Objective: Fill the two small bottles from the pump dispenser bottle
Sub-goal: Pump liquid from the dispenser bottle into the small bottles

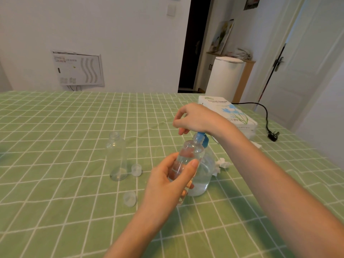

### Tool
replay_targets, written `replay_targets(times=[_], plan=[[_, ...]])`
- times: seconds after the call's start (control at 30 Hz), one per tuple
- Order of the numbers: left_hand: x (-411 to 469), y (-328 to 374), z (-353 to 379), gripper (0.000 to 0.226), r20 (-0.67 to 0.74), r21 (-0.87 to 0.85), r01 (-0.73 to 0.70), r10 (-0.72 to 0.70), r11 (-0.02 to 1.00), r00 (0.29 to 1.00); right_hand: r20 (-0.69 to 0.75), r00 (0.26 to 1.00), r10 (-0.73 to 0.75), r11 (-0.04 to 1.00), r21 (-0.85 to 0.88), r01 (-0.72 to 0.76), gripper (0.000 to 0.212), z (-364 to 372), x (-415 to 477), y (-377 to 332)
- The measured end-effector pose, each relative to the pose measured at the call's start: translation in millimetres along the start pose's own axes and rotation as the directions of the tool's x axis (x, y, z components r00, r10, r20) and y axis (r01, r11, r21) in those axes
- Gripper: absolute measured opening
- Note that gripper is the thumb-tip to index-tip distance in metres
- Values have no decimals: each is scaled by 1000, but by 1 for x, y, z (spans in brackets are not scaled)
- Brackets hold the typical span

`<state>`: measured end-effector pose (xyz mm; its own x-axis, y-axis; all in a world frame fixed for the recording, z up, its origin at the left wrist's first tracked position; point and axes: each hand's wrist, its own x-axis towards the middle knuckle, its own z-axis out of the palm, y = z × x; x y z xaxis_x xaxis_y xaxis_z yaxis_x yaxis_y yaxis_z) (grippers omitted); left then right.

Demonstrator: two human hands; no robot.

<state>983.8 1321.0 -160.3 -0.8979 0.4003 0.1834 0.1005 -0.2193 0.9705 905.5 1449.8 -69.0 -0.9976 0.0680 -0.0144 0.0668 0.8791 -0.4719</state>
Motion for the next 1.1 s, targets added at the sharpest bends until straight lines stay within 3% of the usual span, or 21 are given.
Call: replay_targets(times=[0.13,0.5,1.1], plan=[[2,2,2,39,6,-4,-16,16,1000,1000,-48,999,-20,999,-30,19,20,-7,1,-4],[1,0,1,37,-7,7,-9,9,1000,1000,21,1000,3,1000,8,-3,20,0,-1,0],[2,-1,4,34,-30,13,-62,62,998,998,-25,1000,-3,999,45,4,17,-7,0,-4]])
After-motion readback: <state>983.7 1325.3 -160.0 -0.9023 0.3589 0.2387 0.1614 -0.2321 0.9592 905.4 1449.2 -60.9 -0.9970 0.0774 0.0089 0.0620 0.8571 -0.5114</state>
